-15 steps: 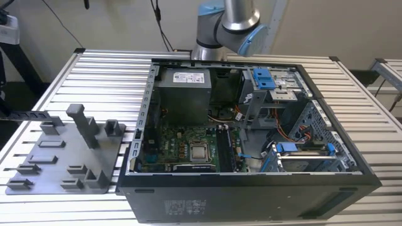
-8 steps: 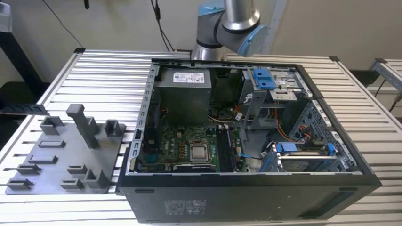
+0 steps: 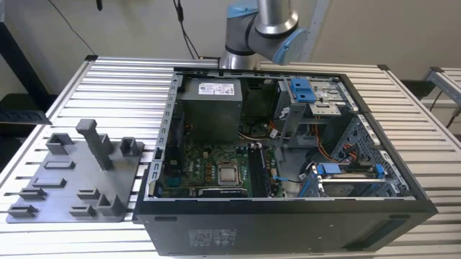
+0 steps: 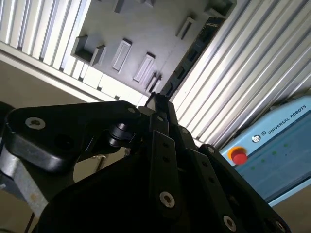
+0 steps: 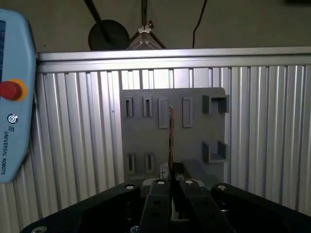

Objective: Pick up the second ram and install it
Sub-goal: 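Pick up the second ram and move it above second insertion slot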

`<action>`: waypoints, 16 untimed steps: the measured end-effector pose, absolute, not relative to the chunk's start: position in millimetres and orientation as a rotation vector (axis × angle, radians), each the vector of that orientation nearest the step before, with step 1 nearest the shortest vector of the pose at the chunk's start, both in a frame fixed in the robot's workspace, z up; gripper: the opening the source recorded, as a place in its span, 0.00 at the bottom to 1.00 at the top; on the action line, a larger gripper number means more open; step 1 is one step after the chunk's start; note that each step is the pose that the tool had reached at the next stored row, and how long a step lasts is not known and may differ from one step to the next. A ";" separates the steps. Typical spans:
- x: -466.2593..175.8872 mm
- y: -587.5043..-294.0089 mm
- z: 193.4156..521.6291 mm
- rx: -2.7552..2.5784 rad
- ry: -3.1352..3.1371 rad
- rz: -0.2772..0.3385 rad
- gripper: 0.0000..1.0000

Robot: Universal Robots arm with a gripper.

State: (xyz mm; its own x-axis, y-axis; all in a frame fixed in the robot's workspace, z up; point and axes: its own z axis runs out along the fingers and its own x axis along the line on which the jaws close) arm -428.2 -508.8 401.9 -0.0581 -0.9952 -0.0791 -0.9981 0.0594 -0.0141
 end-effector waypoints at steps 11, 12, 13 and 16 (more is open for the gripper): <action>-428.3 -508.7 418.1 -2.108 2.236 0.068 0.14; -428.2 -508.8 418.2 -2.108 2.236 0.069 0.14; -428.2 -508.8 418.2 -2.108 2.236 0.069 0.14; -428.2 -508.8 418.2 -2.108 2.236 0.069 0.14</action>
